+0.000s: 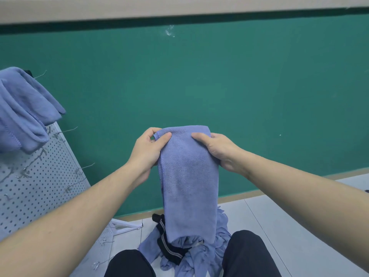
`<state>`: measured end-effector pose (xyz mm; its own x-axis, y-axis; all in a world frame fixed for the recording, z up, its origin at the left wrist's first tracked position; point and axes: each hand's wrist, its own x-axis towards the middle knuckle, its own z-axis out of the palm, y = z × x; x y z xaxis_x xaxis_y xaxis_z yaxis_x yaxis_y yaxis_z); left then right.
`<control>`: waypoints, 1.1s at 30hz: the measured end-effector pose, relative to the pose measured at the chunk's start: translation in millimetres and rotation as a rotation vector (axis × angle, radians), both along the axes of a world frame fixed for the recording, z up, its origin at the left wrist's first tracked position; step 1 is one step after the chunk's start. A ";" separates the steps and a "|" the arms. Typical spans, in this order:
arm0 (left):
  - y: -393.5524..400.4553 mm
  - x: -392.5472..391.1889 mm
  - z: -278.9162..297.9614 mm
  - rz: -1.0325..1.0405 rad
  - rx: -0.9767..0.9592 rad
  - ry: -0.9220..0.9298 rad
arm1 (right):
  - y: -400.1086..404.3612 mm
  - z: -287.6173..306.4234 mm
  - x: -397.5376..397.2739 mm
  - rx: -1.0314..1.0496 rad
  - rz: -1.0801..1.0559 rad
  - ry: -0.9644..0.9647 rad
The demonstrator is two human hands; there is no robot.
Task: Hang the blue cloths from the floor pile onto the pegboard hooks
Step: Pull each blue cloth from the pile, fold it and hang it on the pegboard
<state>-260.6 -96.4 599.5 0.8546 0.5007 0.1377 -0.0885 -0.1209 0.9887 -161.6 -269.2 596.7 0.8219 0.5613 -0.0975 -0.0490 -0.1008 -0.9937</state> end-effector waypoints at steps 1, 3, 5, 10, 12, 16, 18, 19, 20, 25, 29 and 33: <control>0.0 -0.9 0.8 0.004 -0.063 0.008 | -1.0 -1.6 2.3 0.033 0.029 -0.006; 2.3 -1.8 0.7 -0.021 -0.247 0.043 | -4.0 -1.9 4.9 0.076 0.060 -0.045; 2.9 -3.5 0.0 -0.086 -0.445 0.107 | -5.6 -0.8 3.5 0.081 0.071 -0.064; -0.5 -3.5 -6.3 -0.160 -0.571 0.155 | 2.0 -4.8 -1.1 -0.009 0.025 -0.163; -2.6 -4.4 -8.0 -0.179 -0.518 0.122 | 4.1 -4.4 -0.8 -0.052 -0.032 -0.232; -7.9 -3.9 -18.1 -0.197 -0.380 0.135 | 9.8 -6.1 3.3 -0.090 -0.136 -0.317; -7.9 -2.0 -23.4 -0.084 -0.239 0.184 | 12.1 -8.3 3.6 -0.130 -0.151 -0.369; -8.0 -1.7 -24.5 -0.026 -0.152 0.200 | 12.5 -9.0 3.6 -0.147 -0.157 -0.396; -8.6 -2.2 -24.3 0.028 -0.077 0.199 | 12.6 -9.4 3.4 -0.159 -0.164 -0.416; -8.2 -0.5 -26.0 0.121 0.221 0.122 | 13.0 -12.8 3.6 -0.296 -0.206 -0.529; -9.3 3.1 -23.9 0.175 0.315 0.119 | 19.2 -13.6 -5.0 -0.280 -0.173 -0.555; -13.6 6.8 -22.2 0.159 0.293 0.098 | 27.6 -9.8 -15.5 -0.211 -0.105 -0.518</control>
